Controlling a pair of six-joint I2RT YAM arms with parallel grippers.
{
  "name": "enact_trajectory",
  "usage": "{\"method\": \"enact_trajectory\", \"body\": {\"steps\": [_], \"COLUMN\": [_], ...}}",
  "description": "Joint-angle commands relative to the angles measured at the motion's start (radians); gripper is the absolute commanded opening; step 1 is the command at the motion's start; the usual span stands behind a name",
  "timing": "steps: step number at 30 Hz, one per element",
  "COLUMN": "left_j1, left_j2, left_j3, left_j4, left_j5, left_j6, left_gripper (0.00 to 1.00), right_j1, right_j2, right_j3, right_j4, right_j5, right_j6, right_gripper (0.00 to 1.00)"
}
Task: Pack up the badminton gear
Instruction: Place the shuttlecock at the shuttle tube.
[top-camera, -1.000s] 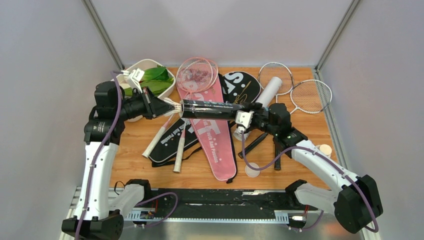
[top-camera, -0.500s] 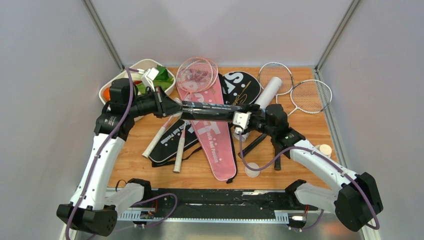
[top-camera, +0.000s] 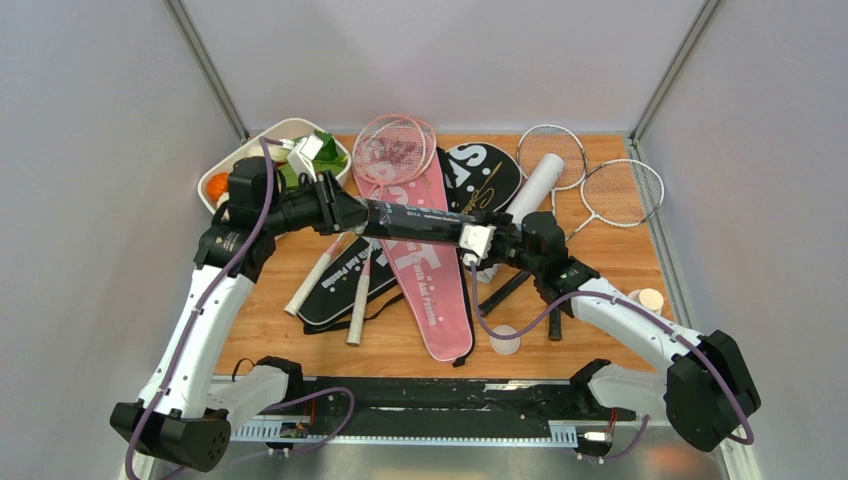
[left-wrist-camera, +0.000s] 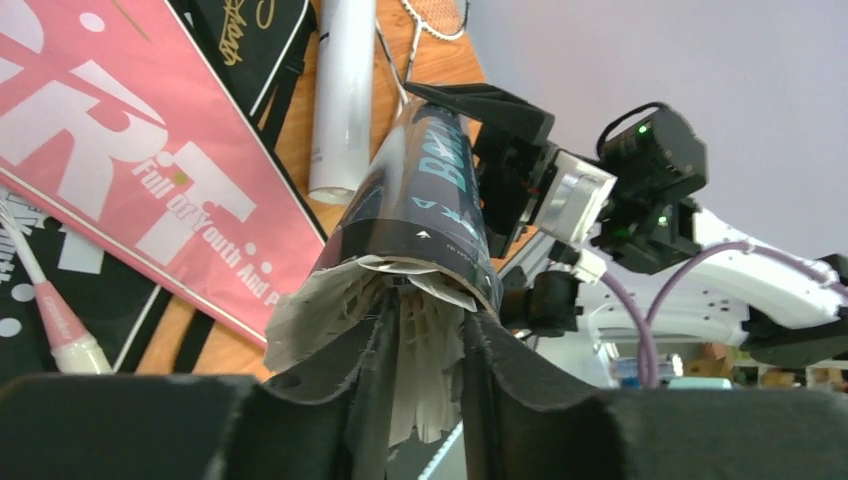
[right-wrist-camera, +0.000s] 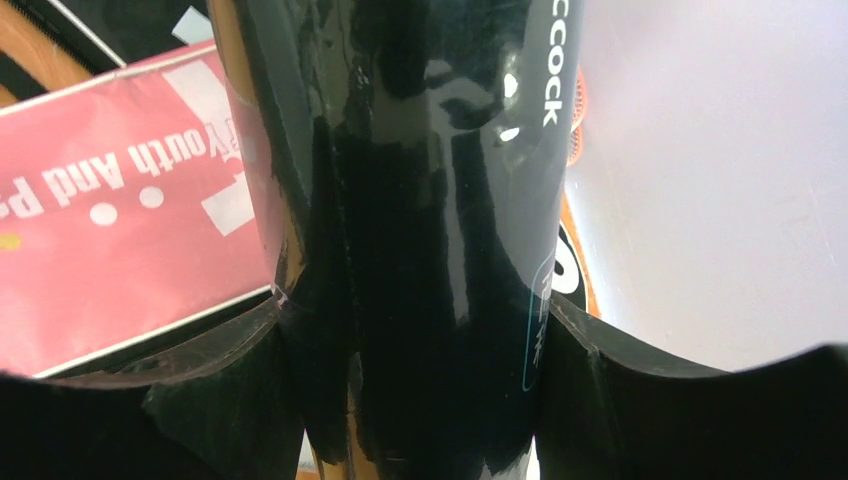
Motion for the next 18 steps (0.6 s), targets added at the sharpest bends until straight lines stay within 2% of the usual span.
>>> {"method": "enact_trajectory", "body": {"steps": [1,3,6,9,12,14,18], "left_j1": [-0.014,-0.015,-0.015,-0.014,-0.015,-0.015,-0.015], "left_j2": [0.014,0.023,0.032,0.034,0.03,0.032,0.045], "left_j3": [0.16,0.208,0.265,0.294,0.301,0.312,0.375], "left_j4": [-0.1,-0.138,-0.189,-0.222,-0.19,-0.176,-0.244], "left_j5": [-0.037,-0.05,-0.094,-0.117,-0.096,-0.086,-0.119], "left_j6": [0.043,0.066,0.093,0.106,0.069,0.052,0.092], "left_gripper": [0.38,0.46,0.48,0.49,0.42,0.4,0.44], "right_j1": [0.011,0.003,-0.011,-0.023,-0.024,-0.025,-0.027], "right_j2": [-0.019,-0.021,-0.026,-0.031,-0.031,-0.03,-0.036], "right_j3": [-0.005,-0.009,-0.013,-0.015,-0.015,-0.013,-0.014], "right_j4": [0.167,0.174,0.175,0.175,0.174,0.174,0.175], "right_j5": [-0.055,-0.066,-0.076,-0.086,-0.088,-0.093,-0.092], "right_j6": [0.03,0.036,0.037,0.036,0.036,0.037,0.039], "right_gripper": [0.1,0.1,0.09,0.09,0.09,0.09,0.09]}}
